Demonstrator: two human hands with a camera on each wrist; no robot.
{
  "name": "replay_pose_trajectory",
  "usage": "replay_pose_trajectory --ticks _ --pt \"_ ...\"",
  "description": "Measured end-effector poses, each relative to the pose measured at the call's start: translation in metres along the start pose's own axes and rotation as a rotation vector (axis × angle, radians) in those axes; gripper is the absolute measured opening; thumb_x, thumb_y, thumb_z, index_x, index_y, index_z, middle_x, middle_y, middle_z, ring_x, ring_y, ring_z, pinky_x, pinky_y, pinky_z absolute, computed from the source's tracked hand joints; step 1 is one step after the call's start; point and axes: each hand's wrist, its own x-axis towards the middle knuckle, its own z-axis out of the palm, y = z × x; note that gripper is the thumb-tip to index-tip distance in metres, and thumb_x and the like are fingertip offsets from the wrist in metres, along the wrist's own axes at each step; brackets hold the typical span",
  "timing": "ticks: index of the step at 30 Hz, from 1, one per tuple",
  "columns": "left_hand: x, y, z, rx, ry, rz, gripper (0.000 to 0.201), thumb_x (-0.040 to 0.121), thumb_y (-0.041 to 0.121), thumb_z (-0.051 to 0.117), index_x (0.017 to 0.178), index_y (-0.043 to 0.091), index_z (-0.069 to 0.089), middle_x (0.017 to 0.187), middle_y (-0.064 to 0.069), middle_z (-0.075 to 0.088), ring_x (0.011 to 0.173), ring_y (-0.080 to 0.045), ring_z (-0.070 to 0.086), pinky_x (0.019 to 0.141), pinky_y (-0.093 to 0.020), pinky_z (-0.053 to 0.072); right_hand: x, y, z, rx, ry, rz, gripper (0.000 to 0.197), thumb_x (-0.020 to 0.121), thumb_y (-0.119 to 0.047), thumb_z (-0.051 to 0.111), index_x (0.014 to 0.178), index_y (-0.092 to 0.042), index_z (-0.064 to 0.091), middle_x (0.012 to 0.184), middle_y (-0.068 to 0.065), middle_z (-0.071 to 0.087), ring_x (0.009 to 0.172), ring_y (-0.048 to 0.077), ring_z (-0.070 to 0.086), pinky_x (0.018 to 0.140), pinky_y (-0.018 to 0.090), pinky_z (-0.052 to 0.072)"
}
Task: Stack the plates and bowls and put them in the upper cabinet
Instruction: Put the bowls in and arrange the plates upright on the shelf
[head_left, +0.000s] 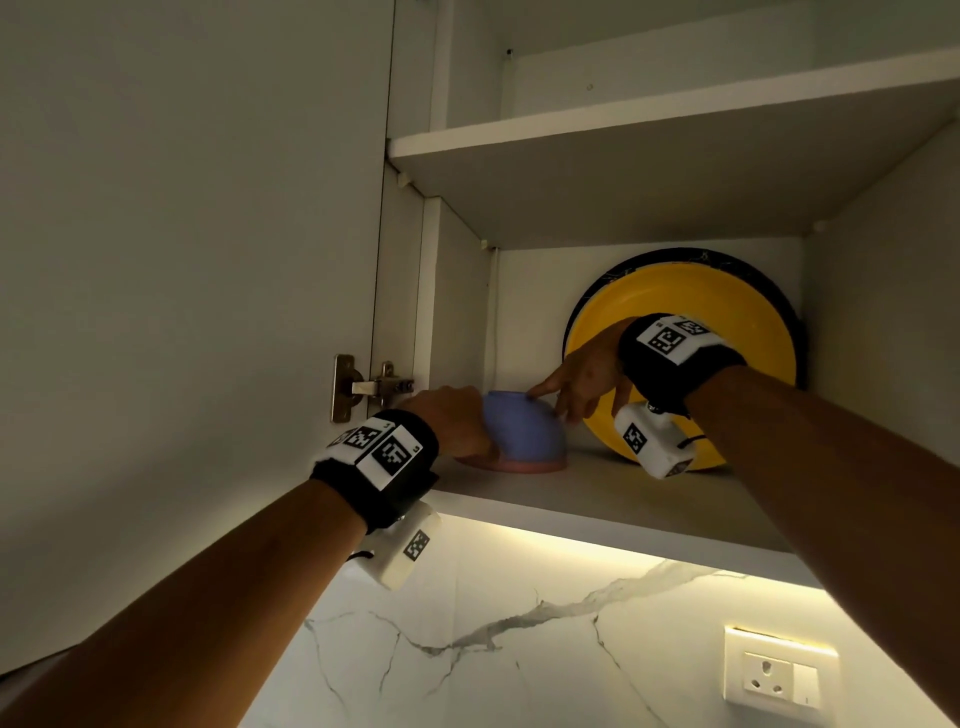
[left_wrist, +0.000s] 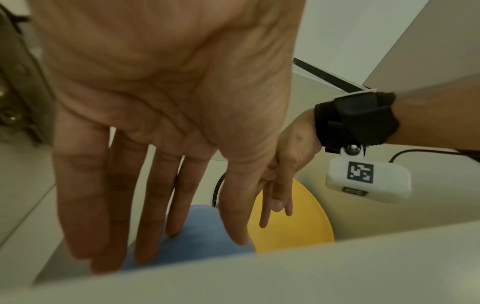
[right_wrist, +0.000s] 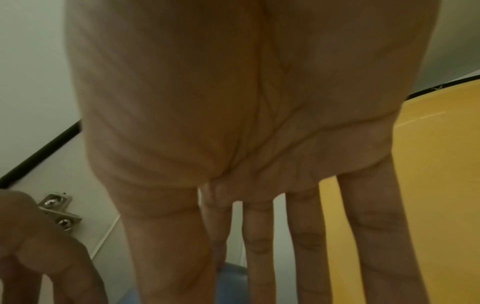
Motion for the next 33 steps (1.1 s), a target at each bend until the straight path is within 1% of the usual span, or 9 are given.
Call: replay_pose_trajectory --ticks 2,7,11,14,18,23,26,30,33 --pt "0.001 -0.003 0.0 -0.018 0.0 0.014 0.036 0.09 0.03 0.059 0.117 0.006 0.064 0.118 -0.014 0.066 0.107 -0.032 0.063 0.09 -0.035 0.048 -0.001 0.003 -0.001 0.006 -0.02 -0.015 0.071 0.097 0.004 0.047 0.155 -0.02 0.013 0.157 0.014 0.028 0.143 0.029 0.032 0.089 0.022 0.043" --pt "-0.011 -0.009 0.0 -0.036 0.039 0.019 0.034 0.089 0.018 0.045 0.116 0.008 0.065 0.12 -0.012 0.065 0.108 -0.033 0.062 0.092 -0.035 0.049 -0.008 0.02 -0.004 0.131 0.145 -0.082 0.06 0.089 0.004 0.06 0.144 -0.015 0.044 0.142 0.021 0.049 0.126 0.037 0.053 0.088 0.034 0.051" --pt "-0.028 -0.014 0.004 -0.066 0.052 0.048 0.052 0.083 0.036 0.034 0.119 0.013 0.063 0.126 -0.009 0.063 0.108 -0.029 0.062 0.092 -0.032 0.048 -0.046 0.024 -0.009 0.178 0.213 -0.082 0.059 0.09 0.008 0.057 0.144 -0.009 0.043 0.135 0.017 0.053 0.126 0.037 0.053 0.066 0.014 0.053" --pt "-0.056 -0.005 0.001 -0.186 0.112 0.102 0.034 0.092 0.027 0.05 0.123 0.023 0.064 0.135 0.0 0.057 0.119 -0.022 0.056 0.102 -0.028 0.042 -0.082 0.027 -0.008 0.163 0.31 -0.062 0.062 0.09 -0.003 0.063 0.146 -0.018 0.041 0.12 0.006 0.054 0.117 0.027 0.057 0.057 0.011 0.052" --pt "-0.091 0.01 0.008 -0.256 0.192 0.251 0.034 0.099 0.015 0.044 0.127 0.024 0.062 0.133 0.004 0.059 0.117 -0.014 0.056 0.096 -0.021 0.04 -0.129 0.034 0.008 0.181 0.335 -0.069 0.08 0.091 -0.03 0.065 0.152 -0.043 0.015 0.135 -0.009 0.051 0.119 0.02 0.053 0.086 0.033 0.055" --pt "-0.106 0.025 0.032 -0.387 0.247 0.333 0.026 0.099 0.028 0.05 0.121 0.026 0.065 0.125 0.009 0.064 0.112 -0.006 0.057 0.088 -0.013 0.038 -0.193 0.038 0.055 0.233 0.479 -0.133 0.088 0.078 -0.058 0.062 0.146 -0.058 0.005 0.131 -0.023 0.047 0.122 0.005 0.05 0.094 0.02 0.04" --pt "-0.112 0.031 0.048 -0.427 0.245 0.312 0.028 0.096 0.04 0.052 0.122 0.033 0.061 0.127 0.018 0.058 0.118 -0.002 0.049 0.092 -0.014 0.034 -0.22 0.041 0.093 0.209 0.582 -0.142 0.095 0.061 -0.082 0.053 0.134 -0.074 -0.007 0.138 -0.036 0.037 0.129 -0.002 0.039 0.103 0.026 0.037" --pt "-0.12 0.033 0.067 -0.428 0.332 0.284 0.034 0.095 0.04 0.055 0.128 0.035 0.054 0.131 0.019 0.053 0.123 -0.004 0.043 0.096 -0.016 0.031 -0.24 0.037 0.146 0.075 0.595 -0.088 0.092 0.066 -0.082 0.042 0.127 -0.074 -0.026 0.128 -0.059 -0.004 0.126 -0.024 0.003 0.109 0.021 0.022" --pt "-0.128 0.035 0.076 -0.442 0.378 0.283 0.041 0.093 0.038 0.058 0.133 0.034 0.049 0.137 0.018 0.05 0.126 -0.003 0.042 0.097 -0.011 0.026 -0.238 0.033 0.18 -0.037 0.579 -0.005 0.094 0.07 -0.084 0.032 0.128 -0.062 -0.039 0.127 -0.051 -0.031 0.127 -0.023 -0.019 0.109 0.015 0.007"
